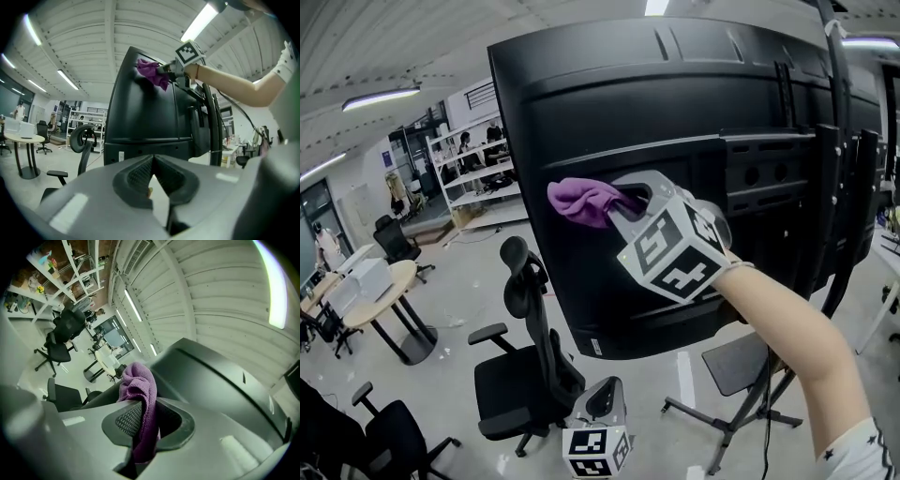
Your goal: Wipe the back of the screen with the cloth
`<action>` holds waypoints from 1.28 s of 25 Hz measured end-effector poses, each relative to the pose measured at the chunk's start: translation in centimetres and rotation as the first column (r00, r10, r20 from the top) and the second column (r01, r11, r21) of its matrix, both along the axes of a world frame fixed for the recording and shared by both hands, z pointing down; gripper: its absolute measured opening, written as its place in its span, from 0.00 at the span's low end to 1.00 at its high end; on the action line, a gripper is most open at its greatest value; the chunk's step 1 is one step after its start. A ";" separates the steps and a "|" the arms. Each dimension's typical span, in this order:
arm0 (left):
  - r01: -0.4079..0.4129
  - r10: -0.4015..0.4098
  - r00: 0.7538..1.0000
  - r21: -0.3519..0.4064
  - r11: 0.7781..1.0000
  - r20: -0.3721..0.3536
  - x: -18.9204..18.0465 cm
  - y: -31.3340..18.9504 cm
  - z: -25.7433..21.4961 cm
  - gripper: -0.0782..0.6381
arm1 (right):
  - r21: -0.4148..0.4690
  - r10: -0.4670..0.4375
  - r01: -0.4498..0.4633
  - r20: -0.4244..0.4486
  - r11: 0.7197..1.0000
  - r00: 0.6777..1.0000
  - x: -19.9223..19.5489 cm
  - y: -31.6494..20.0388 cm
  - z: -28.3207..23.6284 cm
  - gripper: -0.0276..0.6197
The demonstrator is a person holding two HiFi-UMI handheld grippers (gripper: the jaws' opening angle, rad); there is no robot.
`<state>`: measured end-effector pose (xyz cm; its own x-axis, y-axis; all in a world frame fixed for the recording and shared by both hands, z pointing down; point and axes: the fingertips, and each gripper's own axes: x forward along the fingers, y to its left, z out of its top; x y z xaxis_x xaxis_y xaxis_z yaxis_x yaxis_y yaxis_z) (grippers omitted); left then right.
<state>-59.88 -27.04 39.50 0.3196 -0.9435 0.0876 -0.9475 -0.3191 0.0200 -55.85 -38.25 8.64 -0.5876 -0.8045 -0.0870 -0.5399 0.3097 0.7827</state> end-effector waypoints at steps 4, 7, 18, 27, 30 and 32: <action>0.003 -0.003 1.000 0.000 1.000 0.002 0.5 0.1 -0.2 0.12 | 0.067 -0.006 0.000 0.088 0.998 0.996 0.9 0.0 -7.3 0.13; -0.004 0.004 1.000 -0.003 1.000 0.015 0.8 0.6 -0.1 0.12 | 0.094 0.003 -0.018 0.157 0.995 0.988 1.8 -0.5 -11.4 0.13; 0.043 -0.043 0.999 0.002 0.999 0.016 -1.1 1.9 -0.2 0.12 | 0.153 0.000 -0.066 0.394 0.986 0.919 4.0 -0.2 -17.2 0.13; 0.072 -0.072 0.997 0.012 0.997 -0.001 -1.9 1.5 -1.0 0.12 | -0.047 -0.132 0.196 0.588 0.979 0.798 5.4 5.2 -0.2 0.13; 0.092 -0.091 0.996 0.014 0.996 -0.025 -2.3 1.3 -1.2 0.12 | -0.145 -0.084 0.228 0.642 0.963 0.762 6.4 6.7 8.6 0.13; 0.098 -0.097 0.995 0.019 0.995 -0.033 -2.3 1.2 -1.5 0.12 | -0.200 -0.042 0.230 0.663 0.952 0.747 6.9 7.6 13.5 0.13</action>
